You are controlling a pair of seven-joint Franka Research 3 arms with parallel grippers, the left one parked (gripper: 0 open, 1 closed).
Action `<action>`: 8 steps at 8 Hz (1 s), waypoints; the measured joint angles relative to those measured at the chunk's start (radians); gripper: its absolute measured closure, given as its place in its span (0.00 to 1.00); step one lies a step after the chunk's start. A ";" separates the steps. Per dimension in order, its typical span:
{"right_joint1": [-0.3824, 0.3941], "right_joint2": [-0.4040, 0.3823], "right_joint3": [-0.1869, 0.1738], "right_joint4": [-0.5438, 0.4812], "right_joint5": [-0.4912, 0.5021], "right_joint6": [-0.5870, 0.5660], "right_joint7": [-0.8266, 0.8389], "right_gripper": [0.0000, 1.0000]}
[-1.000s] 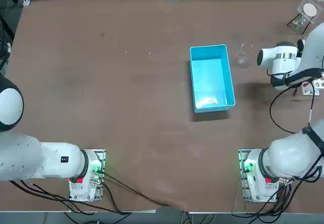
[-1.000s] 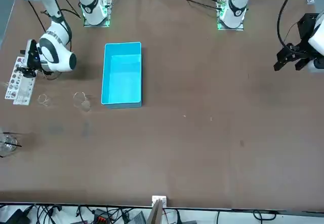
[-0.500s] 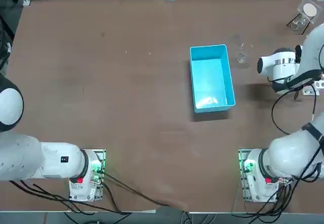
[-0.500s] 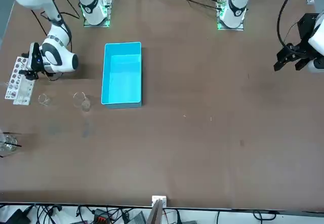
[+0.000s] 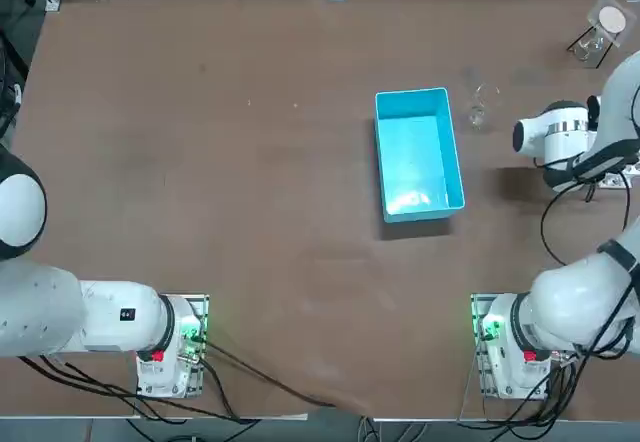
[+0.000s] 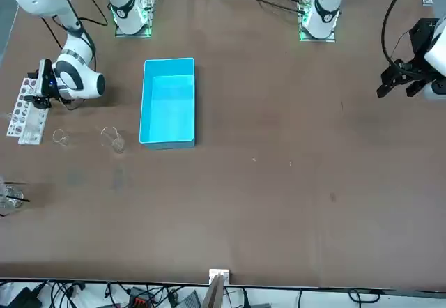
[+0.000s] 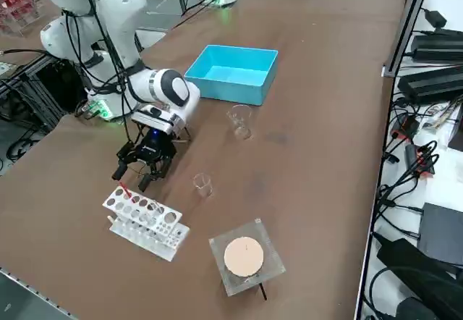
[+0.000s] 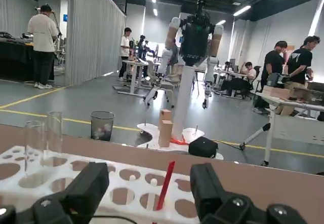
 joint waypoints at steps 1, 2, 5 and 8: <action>-0.009 0.000 0.000 0.000 -0.013 0.000 0.005 0.05; -0.018 0.000 0.000 0.000 -0.025 0.000 0.011 0.15; -0.032 0.001 0.000 0.000 -0.032 0.000 0.015 0.44; -0.034 0.005 0.000 -0.010 -0.032 -0.001 0.021 0.61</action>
